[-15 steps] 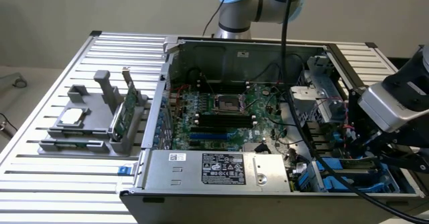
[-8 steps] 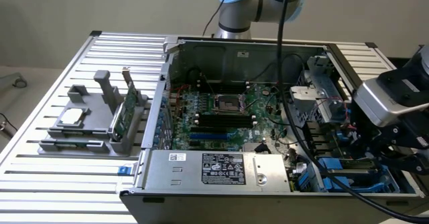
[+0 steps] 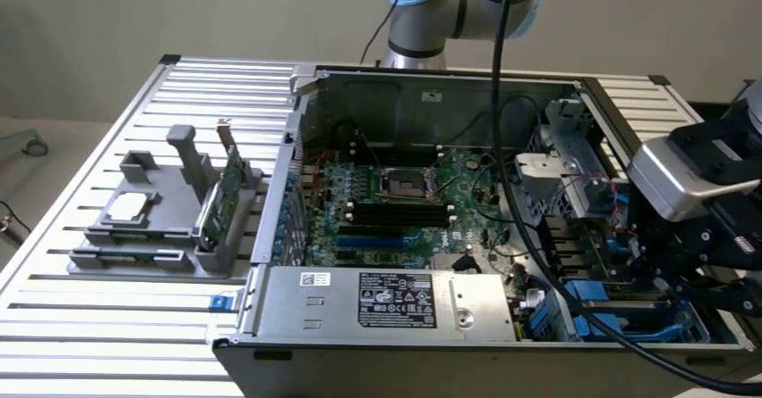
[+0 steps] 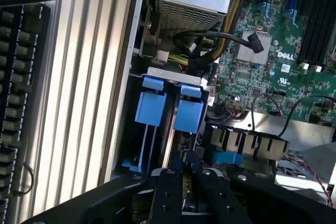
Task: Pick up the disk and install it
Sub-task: 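Insert the first disk wire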
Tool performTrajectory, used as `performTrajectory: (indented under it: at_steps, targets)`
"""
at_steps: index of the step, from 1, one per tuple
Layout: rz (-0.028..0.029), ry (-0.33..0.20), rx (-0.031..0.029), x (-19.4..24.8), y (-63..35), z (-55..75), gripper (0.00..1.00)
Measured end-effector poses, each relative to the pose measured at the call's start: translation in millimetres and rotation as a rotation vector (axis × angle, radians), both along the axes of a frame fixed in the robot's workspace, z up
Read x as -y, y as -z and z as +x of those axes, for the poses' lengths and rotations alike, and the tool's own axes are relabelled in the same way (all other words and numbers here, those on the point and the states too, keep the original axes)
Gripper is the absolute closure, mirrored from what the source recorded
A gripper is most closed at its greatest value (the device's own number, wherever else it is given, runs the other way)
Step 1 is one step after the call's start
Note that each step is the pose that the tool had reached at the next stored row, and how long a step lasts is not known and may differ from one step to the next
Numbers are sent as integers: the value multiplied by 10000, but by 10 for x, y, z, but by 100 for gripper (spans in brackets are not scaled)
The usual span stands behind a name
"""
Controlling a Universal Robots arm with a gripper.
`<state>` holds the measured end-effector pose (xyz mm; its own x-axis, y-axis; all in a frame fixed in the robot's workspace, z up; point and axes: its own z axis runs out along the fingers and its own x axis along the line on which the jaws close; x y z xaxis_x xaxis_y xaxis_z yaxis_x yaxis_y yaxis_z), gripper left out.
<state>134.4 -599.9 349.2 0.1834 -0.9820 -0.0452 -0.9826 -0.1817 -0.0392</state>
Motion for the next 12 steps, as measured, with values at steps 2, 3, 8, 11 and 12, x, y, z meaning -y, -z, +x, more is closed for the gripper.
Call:
performTrajectory:
  at_steps: [2, 3, 8, 11, 12]
  targets:
    - [-61, 83, 0, -8, 2, 7, 83]
    - [-75, 124, 0, -14, 3, 12, 83]
    - [-89, 427, -1, -36, 8, 45, 83]
    - [-149, 581, 0, -44, 12, 67, 83]
    - [-180, 634, 0, -44, 14, 70, 83]
